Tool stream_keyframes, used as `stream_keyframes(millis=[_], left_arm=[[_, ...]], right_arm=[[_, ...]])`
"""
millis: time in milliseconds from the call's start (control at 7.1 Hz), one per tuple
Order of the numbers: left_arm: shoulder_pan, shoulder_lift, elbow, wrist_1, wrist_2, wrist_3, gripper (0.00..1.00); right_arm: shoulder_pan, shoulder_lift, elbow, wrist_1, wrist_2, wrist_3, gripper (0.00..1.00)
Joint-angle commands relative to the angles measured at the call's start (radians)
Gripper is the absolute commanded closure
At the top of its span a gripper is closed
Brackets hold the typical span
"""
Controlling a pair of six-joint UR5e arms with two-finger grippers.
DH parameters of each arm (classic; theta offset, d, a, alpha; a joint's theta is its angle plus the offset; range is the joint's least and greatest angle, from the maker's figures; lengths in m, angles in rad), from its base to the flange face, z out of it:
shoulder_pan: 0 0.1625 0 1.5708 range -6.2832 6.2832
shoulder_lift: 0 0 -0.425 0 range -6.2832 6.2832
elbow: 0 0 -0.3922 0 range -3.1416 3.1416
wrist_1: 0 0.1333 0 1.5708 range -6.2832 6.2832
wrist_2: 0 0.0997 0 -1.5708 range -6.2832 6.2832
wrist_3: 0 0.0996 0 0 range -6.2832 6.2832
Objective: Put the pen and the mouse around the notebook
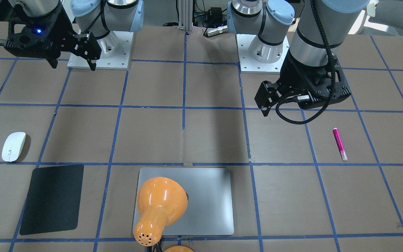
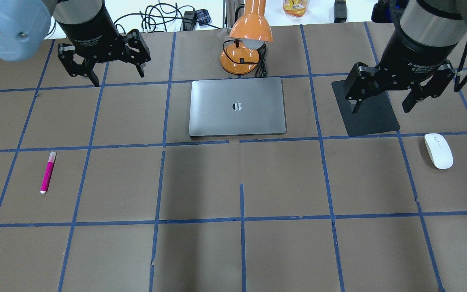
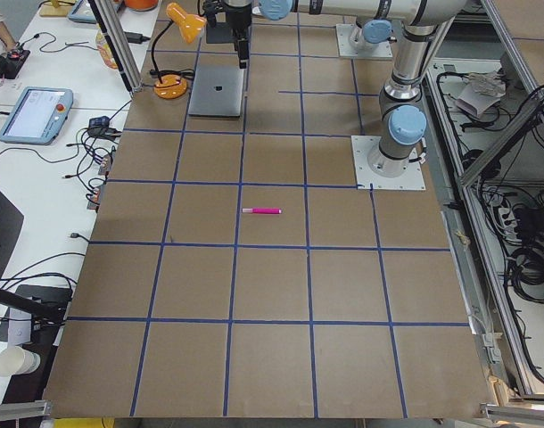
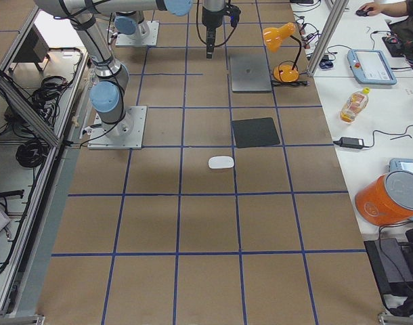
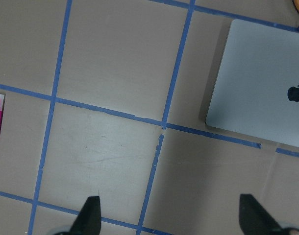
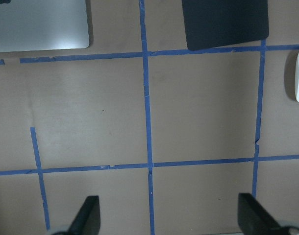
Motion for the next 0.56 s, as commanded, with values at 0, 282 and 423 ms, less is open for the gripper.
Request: stream_keyframes(millis=[0,282,423], left_arm=[[0.000,0.000,-0.002,0.002,0.002,0.000,0.00],[0.000,0.000,-0.002,0.002,0.002,0.000,0.00],[0.000,0.000,-0.002,0.002,0.002,0.000,0.00]], right_arm=[[0.000,0.001,0.001,0.000,-0.001,0.000,0.00],[0.000,0.001,0.001,0.000,-0.004,0.000,0.00],[0.000,0.001,0.001,0.000,-0.006,0.000,0.00]])
